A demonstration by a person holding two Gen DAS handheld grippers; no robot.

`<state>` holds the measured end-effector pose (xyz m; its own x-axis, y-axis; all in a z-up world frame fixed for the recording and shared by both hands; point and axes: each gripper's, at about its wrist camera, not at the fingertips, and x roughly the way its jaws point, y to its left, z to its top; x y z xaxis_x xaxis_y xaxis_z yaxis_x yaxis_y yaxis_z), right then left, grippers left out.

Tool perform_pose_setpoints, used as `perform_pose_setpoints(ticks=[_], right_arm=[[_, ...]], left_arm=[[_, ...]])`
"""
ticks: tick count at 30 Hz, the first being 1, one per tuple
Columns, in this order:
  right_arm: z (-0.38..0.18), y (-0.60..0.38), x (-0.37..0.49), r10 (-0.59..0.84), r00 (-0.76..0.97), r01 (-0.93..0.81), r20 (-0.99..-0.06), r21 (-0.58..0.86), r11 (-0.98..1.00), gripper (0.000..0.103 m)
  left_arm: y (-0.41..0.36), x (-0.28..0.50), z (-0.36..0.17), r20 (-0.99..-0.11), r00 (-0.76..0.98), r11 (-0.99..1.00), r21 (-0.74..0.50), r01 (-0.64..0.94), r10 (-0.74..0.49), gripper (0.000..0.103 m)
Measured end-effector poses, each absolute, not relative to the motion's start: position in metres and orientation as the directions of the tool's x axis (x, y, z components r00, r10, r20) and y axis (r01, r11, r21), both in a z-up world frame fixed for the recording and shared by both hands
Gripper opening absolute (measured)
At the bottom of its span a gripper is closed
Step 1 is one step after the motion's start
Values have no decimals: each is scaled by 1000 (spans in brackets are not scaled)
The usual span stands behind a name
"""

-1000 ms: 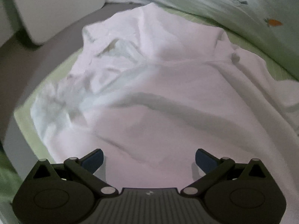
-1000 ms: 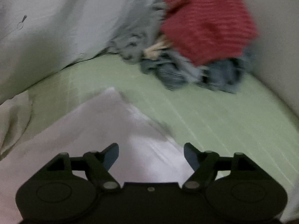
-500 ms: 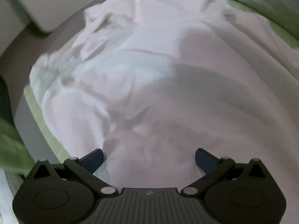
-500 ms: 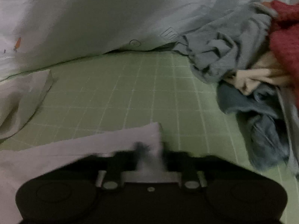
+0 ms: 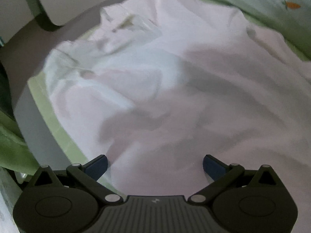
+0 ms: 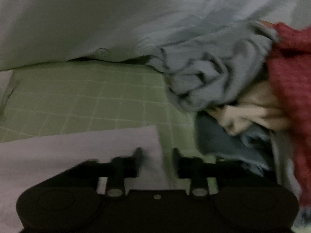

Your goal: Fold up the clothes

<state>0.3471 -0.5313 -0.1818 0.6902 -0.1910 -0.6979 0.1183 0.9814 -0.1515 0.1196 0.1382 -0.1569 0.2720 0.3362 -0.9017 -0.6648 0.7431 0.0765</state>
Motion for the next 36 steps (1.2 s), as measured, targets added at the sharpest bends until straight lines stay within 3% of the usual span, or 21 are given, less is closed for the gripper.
perform_pose_setpoints(ticks=[2, 4, 9, 16, 21, 23, 26, 28, 31, 36], right_arm=[[-174, -534, 324, -179, 697, 155, -695, -98, 983, 58], [-169, -531, 294, -196, 700, 195, -687, -80, 977, 75], [-170, -521, 211, -276, 654, 360, -704, -31, 932, 88], [-190, -495, 123, -321, 539, 555, -779, 41, 831, 96], [-196, -472, 110, -373, 520, 611, -769, 30, 791, 98], [-195, -467, 111, -384, 519, 622, -764, 29, 782, 90], [-189, -457, 113, -364, 544, 582, -756, 28, 812, 54], [-186, -451, 115, -346, 550, 558, -760, 27, 829, 25], [-184, -447, 113, -340, 542, 564, -768, 33, 825, 17], [-183, -437, 95, -361, 523, 589, -772, 22, 808, 14]], left_arm=[[153, 108, -153, -889, 288, 711, 58, -700, 356, 103], [174, 97, -151, -877, 294, 669, 41, -742, 380, 103], [230, 84, -155, -855, 270, 585, 48, -809, 443, 103], [280, 91, -163, -854, 316, 621, 11, -784, 414, 103], [296, 101, -173, -856, 335, 642, -3, -767, 395, 103], [298, 100, -172, -844, 358, 646, -18, -763, 399, 94], [301, 107, -168, -825, 376, 658, -7, -753, 422, 60], [304, 111, -166, -827, 380, 650, -23, -760, 414, 48], [306, 116, -164, -830, 384, 660, -26, -751, 405, 33], [312, 113, -162, -823, 378, 668, 3, -744, 425, 31]])
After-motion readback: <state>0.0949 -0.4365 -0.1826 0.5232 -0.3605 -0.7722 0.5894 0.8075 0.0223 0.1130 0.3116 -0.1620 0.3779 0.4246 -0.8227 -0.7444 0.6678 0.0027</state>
